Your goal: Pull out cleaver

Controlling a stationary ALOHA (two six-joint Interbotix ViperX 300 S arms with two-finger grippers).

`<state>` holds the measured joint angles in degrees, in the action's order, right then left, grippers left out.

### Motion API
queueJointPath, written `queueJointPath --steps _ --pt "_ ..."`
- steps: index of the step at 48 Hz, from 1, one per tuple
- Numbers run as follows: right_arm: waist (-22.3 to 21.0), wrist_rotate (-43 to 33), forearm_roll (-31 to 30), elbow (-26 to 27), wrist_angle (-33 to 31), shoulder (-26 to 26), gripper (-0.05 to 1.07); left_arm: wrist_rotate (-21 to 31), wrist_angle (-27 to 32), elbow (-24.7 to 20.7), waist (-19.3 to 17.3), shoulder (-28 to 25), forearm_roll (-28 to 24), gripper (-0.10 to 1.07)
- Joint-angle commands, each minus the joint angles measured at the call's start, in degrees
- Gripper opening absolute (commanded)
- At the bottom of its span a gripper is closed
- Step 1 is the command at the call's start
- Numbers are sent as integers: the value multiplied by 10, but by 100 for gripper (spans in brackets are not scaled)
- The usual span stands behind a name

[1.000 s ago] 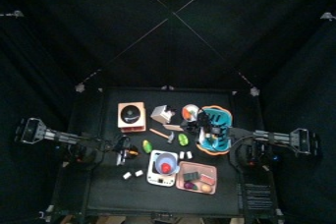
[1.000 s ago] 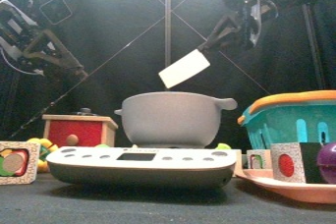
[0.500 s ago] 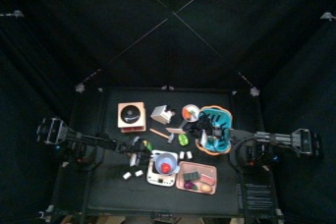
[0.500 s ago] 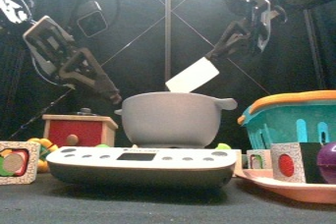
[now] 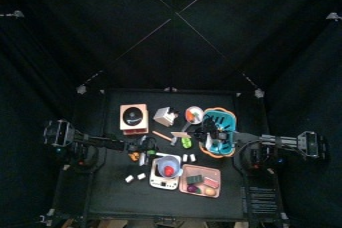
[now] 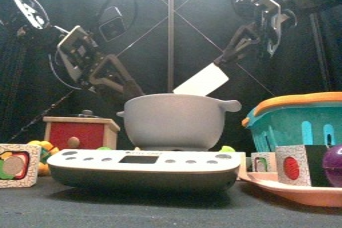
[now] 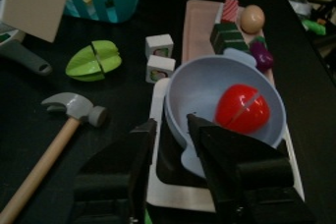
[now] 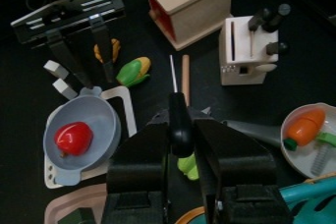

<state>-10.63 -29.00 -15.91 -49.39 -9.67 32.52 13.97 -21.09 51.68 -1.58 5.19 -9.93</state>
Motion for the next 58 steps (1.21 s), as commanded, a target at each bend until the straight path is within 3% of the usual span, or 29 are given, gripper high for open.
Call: queueJointPath --steps 1,32,58 --pt "1 0 6 4 5 11 51 -2 20 -25 -2 -4 4 86" --pt "2 0 13 -7 3 17 51 -1 85 -76 1 -69 -4 86" --pt "2 0 13 -8 4 13 51 -1 87 -83 11 -69 -4 56"
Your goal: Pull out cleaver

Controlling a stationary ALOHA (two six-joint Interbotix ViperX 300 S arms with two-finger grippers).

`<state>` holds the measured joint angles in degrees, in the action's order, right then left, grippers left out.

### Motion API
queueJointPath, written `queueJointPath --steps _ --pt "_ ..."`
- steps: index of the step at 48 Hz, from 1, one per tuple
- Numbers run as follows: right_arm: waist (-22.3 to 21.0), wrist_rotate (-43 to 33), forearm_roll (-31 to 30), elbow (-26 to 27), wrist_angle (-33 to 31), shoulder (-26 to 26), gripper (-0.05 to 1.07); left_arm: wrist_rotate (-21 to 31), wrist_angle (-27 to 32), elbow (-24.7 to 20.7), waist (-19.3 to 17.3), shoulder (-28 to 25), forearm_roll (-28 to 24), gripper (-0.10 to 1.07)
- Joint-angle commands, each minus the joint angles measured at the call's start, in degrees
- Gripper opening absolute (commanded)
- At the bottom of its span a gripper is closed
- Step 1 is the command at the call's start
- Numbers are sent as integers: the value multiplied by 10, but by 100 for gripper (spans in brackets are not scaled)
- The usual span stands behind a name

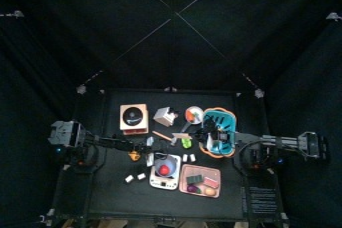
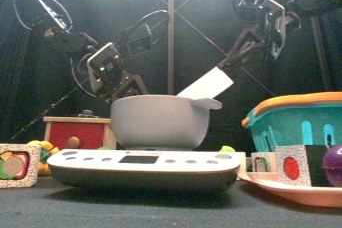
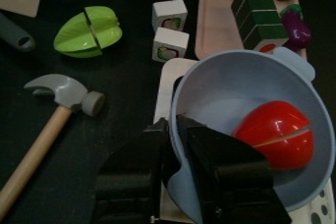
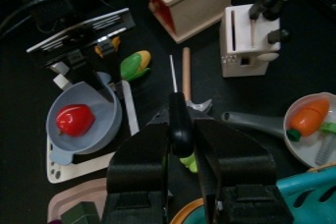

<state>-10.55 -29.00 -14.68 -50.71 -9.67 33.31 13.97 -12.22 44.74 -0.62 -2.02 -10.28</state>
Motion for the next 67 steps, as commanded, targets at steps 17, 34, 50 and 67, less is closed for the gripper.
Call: queueJointPath --steps 17,34,50,67 --pt "1 0 4 4 4 4 51 1 -1 -11 4 16 49 40" --pt "1 0 5 4 4 4 50 1 26 -13 16 24 103 40" --pt "1 0 12 0 4 4 51 1 68 -19 17 28 134 40" --pt "1 1 12 -1 4 4 50 1 67 -18 17 28 115 40"
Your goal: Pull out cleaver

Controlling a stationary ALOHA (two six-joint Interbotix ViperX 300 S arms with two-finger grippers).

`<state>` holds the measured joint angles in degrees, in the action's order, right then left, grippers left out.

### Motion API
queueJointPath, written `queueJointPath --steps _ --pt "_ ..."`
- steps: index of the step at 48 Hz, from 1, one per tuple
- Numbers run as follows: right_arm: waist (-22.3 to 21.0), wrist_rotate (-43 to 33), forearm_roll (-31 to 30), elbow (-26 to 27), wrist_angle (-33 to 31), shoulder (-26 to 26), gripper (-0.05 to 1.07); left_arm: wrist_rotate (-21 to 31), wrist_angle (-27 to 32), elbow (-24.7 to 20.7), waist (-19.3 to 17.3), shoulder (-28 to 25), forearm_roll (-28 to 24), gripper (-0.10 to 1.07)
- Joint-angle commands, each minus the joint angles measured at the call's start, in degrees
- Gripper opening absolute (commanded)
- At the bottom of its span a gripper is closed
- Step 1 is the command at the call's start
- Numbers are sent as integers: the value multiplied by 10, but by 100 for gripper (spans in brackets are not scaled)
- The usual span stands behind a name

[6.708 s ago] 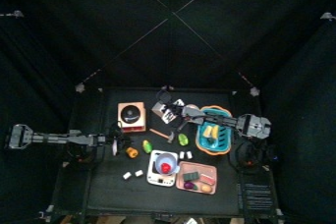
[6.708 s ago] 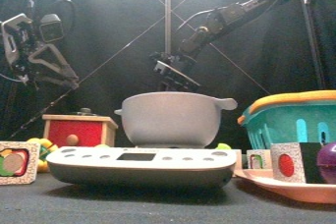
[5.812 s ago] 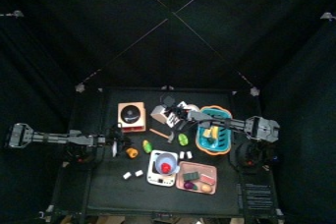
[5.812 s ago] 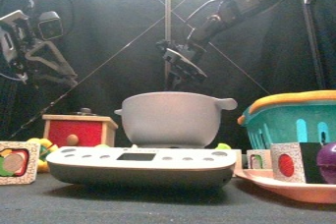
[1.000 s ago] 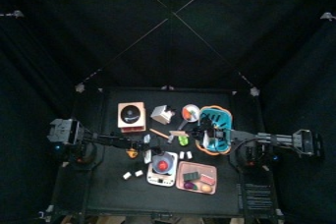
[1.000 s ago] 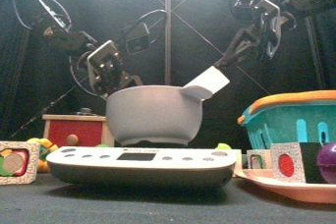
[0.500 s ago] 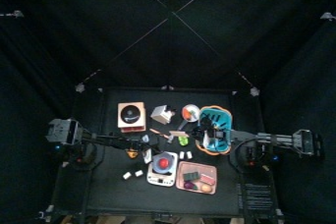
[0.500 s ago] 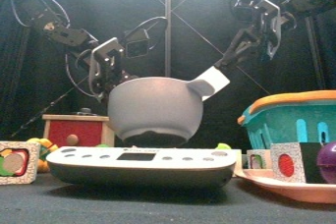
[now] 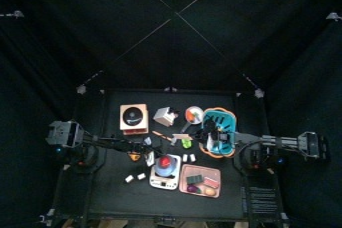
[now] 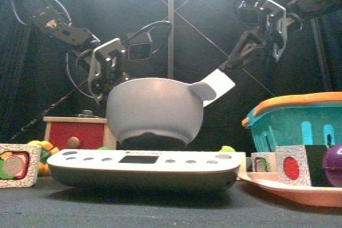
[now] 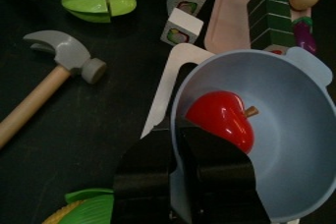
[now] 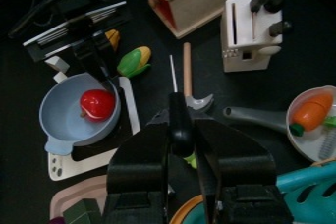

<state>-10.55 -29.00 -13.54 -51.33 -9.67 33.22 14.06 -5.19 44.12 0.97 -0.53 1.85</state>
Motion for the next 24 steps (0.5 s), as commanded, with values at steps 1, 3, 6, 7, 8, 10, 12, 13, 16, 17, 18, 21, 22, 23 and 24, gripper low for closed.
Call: queueJointPath --steps 1,3,6,7,8,10,12,13,16,17,18,21,22,23,24 --pt "1 0 1 5 4 4 51 0 -4 -12 1 13 -8 40" --pt "2 1 1 4 4 4 51 -1 -4 -13 2 13 -11 40" --pt "2 1 1 5 4 4 51 -2 -4 -13 2 13 -20 40" --pt "1 0 1 5 4 4 51 -2 -4 -13 2 13 -25 40" --pt "2 1 1 5 4 4 50 -2 -4 -12 2 13 -30 40" --pt "2 1 1 5 4 4 51 -3 -4 -13 2 13 -44 40" --pt "1 1 1 5 4 4 50 -3 -5 -14 2 13 -58 40" --pt "1 1 1 5 4 4 51 -3 -7 -15 3 14 -63 40" --pt "1 1 1 5 4 4 51 -3 -15 -17 5 16 -80 40" --pt "2 1 1 5 4 4 51 -3 -19 -18 6 17 -84 40" --pt "1 1 1 5 4 3 50 -3 -24 -18 6 18 -90 40" --pt "2 0 2 4 4 4 51 -4 -39 -15 6 19 -105 40" --pt "2 0 1 4 4 4 50 -4 -40 -14 6 19 -111 40" --pt "2 0 2 4 4 4 51 -4 -42 -14 5 19 -115 40" --pt "2 1 2 4 4 4 50 -4 -45 -13 5 19 -120 40"
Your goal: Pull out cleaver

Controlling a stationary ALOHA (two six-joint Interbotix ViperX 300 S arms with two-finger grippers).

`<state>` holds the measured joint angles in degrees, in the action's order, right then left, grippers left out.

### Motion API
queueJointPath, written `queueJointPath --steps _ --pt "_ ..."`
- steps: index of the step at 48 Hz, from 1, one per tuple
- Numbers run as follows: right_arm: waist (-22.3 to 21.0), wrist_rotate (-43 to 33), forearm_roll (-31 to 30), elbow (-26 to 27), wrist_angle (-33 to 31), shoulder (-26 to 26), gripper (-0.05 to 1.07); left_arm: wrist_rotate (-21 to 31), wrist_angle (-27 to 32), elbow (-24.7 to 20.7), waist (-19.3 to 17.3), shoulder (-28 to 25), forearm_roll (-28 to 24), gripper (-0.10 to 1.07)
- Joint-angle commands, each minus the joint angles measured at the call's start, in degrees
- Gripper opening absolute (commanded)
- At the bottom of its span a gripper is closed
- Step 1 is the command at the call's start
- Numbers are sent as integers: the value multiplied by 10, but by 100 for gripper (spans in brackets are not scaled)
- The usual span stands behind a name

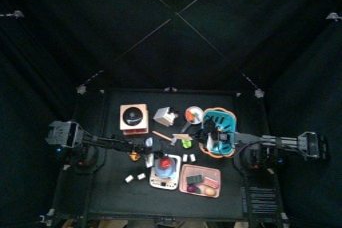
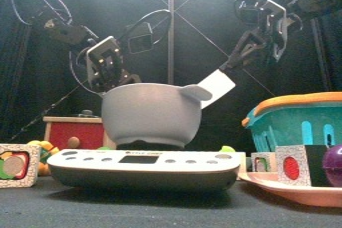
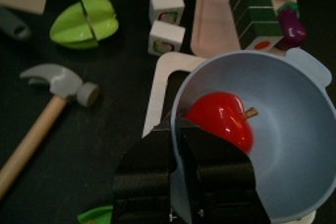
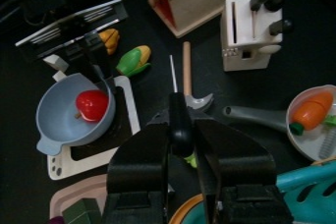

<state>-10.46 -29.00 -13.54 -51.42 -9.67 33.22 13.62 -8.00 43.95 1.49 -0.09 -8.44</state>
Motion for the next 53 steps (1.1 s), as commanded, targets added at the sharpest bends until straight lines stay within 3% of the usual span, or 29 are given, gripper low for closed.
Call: queueJointPath --steps 1,21,42,53 --pt "1 0 2 4 4 3 51 1 -20 -11 0 15 -22 40" --pt "1 0 2 -1 6 3 51 0 -46 -16 4 25 -103 40" --pt "1 0 3 -1 6 3 50 -2 -40 -14 0 19 -120 40" --pt "1 0 2 -1 6 -4 51 -31 -46 -14 -1 8 -188 40"
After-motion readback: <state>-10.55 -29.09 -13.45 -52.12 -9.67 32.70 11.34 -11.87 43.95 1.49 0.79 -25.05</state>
